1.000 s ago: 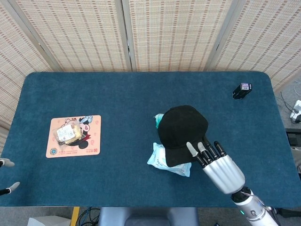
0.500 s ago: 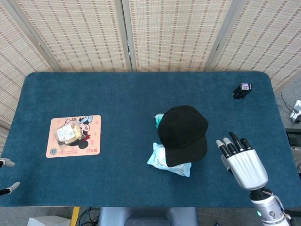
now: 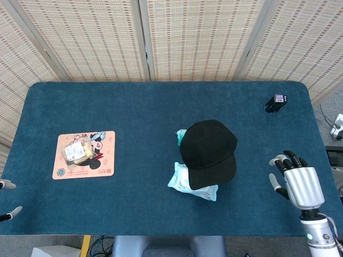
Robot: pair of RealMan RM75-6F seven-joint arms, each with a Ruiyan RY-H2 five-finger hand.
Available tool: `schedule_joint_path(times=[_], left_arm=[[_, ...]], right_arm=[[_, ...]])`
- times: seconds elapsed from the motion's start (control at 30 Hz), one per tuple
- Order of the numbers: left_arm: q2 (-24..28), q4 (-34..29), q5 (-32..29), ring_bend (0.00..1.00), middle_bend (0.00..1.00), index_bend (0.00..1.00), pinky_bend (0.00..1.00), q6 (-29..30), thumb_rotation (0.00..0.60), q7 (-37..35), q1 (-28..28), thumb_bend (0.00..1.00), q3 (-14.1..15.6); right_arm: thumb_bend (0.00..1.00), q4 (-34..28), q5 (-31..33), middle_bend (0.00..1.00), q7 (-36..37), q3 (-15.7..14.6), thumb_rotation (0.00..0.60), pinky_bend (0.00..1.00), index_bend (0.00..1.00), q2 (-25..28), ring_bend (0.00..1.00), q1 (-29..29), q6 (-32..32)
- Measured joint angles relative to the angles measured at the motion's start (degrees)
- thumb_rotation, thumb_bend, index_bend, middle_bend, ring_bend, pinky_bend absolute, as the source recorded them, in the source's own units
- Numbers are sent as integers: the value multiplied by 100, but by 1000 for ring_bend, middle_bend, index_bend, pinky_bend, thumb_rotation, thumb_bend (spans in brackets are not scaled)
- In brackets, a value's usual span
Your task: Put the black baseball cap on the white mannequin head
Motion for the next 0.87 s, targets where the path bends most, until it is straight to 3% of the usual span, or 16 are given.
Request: schedule_joint_path(times=[0.23,0.6,0.87], left_arm=[[-81,109,130,198,323,410,413,120,600,-93,3,90,-27],[-55,143,113,198,323,411,413,118,600,-172,17,91,-28],[-19,81,119,198,323,411,413,161,600,-166,34,90,-40]], right_arm=[[394,235,112,400,291,-36,600,422,433,-165,232,-73,-3],[395,168,107,400,400,-43,600,422,433,-263,232,-263,302],[395,99,222,400,382,-56,600,422,433,-245,232,-277,194]])
